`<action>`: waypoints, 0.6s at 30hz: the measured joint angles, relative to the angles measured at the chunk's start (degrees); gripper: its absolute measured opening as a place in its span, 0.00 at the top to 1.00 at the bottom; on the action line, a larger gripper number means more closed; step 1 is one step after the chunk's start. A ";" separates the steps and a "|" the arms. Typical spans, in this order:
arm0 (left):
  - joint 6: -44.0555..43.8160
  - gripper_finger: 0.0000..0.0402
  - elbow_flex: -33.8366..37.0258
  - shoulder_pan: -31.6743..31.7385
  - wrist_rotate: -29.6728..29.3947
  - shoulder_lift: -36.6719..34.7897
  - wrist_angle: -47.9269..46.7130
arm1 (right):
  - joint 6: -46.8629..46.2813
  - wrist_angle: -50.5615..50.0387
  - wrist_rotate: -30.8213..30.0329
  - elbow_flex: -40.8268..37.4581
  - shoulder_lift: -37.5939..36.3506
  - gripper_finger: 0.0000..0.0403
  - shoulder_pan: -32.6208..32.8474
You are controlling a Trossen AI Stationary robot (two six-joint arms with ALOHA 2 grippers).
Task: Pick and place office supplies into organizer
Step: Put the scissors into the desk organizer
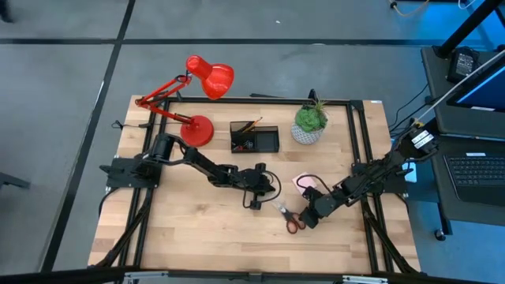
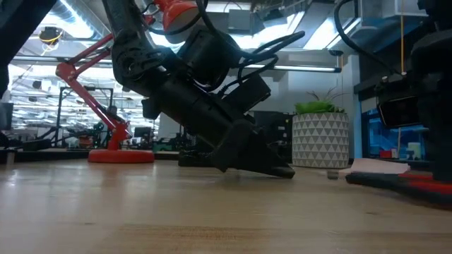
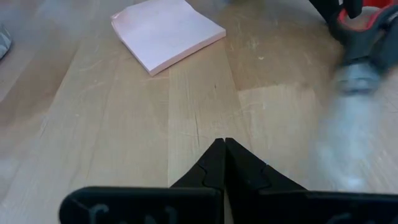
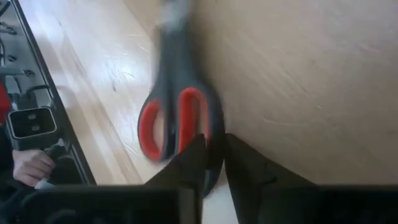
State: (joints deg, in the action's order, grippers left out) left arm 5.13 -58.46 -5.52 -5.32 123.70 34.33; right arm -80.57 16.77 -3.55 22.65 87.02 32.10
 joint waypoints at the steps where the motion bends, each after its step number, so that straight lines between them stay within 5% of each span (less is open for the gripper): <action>1: 0.00 0.99 0.00 0.00 0.01 0.00 0.01 | 0.15 -0.02 0.00 -0.04 0.00 0.88 0.00; 9: 0.14 0.99 -0.08 0.07 1.09 -0.38 -0.45 | 0.22 -0.06 0.02 -0.06 0.04 0.96 0.02; 18: 5.74 0.98 -0.01 0.09 -3.54 -10.53 -14.66 | 0.20 0.01 0.17 0.48 0.11 0.96 0.02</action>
State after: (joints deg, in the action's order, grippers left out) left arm 10.87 -58.46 -5.43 -8.86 113.17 19.67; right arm -80.37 16.78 -3.38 23.14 87.13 32.12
